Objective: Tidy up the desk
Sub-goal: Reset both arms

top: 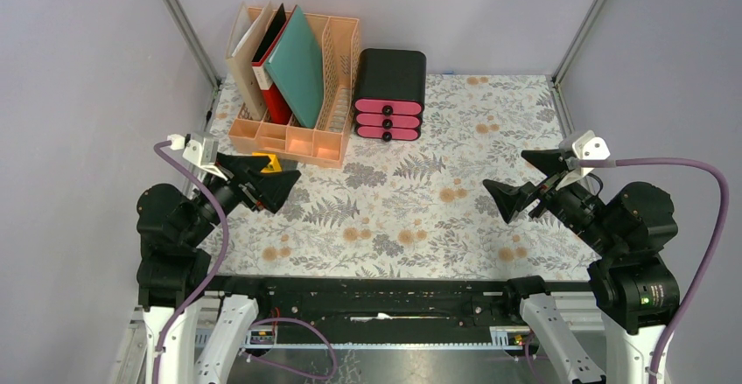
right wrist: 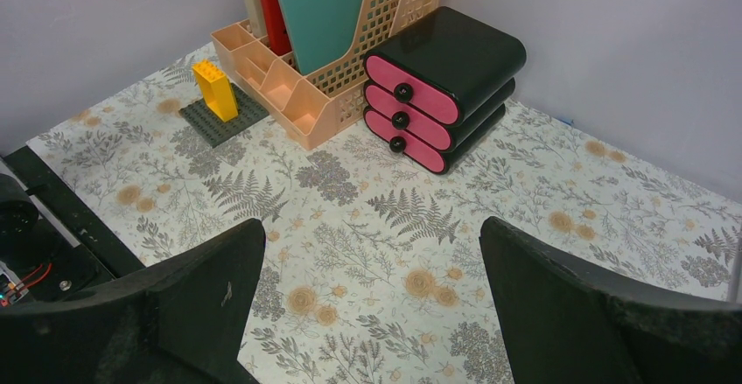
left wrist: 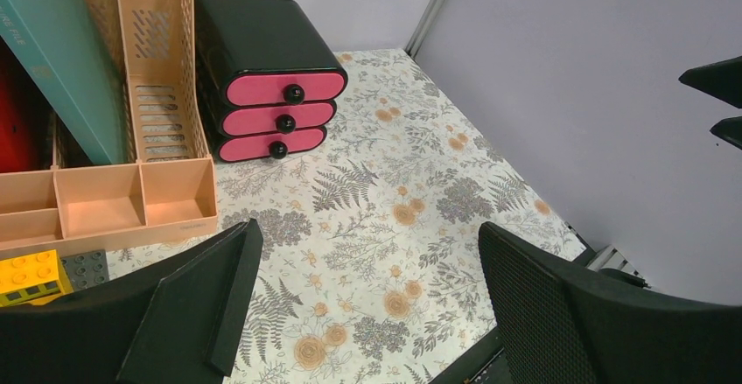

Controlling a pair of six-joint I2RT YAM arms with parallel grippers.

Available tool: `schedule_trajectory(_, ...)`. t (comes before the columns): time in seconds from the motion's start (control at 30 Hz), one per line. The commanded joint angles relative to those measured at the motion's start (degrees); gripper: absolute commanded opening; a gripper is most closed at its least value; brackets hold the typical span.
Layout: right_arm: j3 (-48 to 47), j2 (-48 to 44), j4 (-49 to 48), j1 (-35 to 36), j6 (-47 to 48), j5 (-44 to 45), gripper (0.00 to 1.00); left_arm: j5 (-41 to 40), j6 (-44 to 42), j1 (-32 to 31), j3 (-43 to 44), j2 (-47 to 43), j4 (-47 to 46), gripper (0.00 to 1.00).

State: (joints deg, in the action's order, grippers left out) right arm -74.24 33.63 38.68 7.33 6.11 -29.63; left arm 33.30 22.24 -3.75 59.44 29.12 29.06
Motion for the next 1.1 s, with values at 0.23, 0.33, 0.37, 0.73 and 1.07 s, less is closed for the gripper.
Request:
schedule_trajectory(0.23,-0.15,0.41,-2.38,-0.38,-0.29,0.02,1.0,0.01,-0.54,-0.29,-0.22,-0.92,-1.59,0.99)
schedule_trajectory(0.33,-2.54,3.82,-1.99,0.59,1.19,1.04,1.0,0.14,-0.36,-0.29,0.5,-0.06,-1.55,0.99)
schedule_trajectory(0.37,-4.01,5.45,-1.69,0.99,2.0,1.77,1.0,-0.2,-0.36,-0.29,0.75,0.18,-1.69,0.99)
schedule_trajectory(0.73,-19.37,25.25,0.48,4.62,5.19,5.06,1.0,1.21,4.17,-0.29,2.27,7.73,-12.95,0.99)
schedule_trajectory(1.07,-23.91,32.15,2.38,2.92,5.29,6.4,1.0,2.43,10.48,-1.78,3.4,16.88,-14.21,0.99)
